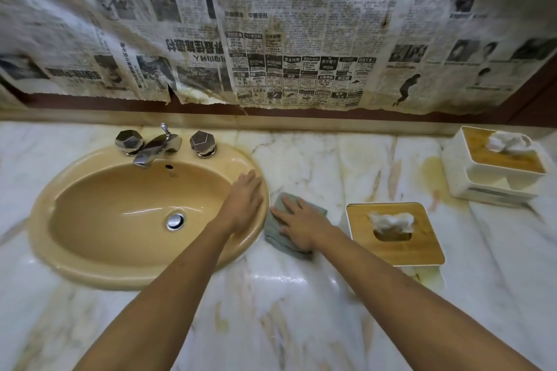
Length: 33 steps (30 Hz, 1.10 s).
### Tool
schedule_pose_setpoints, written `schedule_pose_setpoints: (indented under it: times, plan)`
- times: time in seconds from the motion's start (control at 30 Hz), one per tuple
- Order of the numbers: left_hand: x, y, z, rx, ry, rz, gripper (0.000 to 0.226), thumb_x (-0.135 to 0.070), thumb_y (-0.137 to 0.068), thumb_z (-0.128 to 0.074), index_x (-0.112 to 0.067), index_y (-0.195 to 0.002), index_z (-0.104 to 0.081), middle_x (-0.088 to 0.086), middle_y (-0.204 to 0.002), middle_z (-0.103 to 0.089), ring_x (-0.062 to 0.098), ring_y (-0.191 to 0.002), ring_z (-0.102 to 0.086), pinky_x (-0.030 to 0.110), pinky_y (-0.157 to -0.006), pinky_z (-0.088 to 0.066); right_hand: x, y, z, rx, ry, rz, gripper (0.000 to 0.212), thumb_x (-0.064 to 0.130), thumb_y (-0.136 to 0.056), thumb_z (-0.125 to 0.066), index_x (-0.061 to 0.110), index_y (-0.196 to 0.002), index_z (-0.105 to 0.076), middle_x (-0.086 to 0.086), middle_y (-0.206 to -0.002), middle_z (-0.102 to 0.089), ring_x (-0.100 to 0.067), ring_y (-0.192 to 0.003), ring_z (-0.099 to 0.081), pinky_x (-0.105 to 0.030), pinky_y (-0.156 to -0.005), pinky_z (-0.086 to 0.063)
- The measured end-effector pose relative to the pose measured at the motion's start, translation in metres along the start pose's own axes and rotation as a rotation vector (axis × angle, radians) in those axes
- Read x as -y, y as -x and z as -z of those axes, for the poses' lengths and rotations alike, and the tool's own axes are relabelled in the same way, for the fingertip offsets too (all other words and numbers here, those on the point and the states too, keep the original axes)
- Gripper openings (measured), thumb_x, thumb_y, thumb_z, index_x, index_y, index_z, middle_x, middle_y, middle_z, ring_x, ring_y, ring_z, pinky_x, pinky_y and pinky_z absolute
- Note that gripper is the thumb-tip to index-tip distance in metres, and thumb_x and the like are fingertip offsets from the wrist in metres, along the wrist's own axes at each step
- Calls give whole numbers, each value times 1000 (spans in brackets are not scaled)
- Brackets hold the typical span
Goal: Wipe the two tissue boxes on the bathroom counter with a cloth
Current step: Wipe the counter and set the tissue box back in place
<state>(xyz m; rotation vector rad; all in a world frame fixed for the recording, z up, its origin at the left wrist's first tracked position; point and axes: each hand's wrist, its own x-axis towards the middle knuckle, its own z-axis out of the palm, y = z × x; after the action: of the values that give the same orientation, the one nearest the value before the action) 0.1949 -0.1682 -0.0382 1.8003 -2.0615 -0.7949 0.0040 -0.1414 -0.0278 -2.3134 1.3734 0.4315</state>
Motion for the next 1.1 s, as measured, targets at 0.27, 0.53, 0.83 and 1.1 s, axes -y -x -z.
schedule_pose_setpoints:
  times: [0.27, 0.53, 0.83, 1.1]
  plan:
    - [-7, 49, -14, 56, -179, 3, 58, -25, -103, -41, -10, -155, -20, 5, -165, -11, 29, -152, -2, 41, -123, -8, 15, 32, 1, -133, 58, 4, 49, 20, -99, -48, 25, -147, -37, -15, -150, -29, -35, -124, -37, -40, -96, -38]
    - [-46, 58, 3, -84, 48, 83, 28, -31, -94, -46, -22, -111, -67, -9, -111, -64, 13, -103, -59, 31, -87, -44, 9, 81, 31, -162, -133, 116, 45, 5, -96, -46, 19, -138, -52, -15, -135, -45, -36, -121, -51, -40, -96, -42]
    - [-152, 62, 2, 33, 608, 246, 19, -25, -95, -56, -14, -102, -70, 6, -98, -72, 21, -80, -69, 31, -66, -55, -117, 169, 73, -621, -572, -140, 22, 23, -97, -56, 28, -114, -67, 7, -110, -64, -4, -85, -60, -29, -82, -54]
    - [-195, 70, -45, 85, 671, 415, 22, -25, -96, -56, -7, -106, -63, 11, -99, -67, 25, -74, -67, 35, -64, -56, -167, 201, 14, -623, -868, -435, 42, 29, -94, -60, 26, -136, -52, -3, -114, -61, -19, -97, -60, -34, -89, -50]
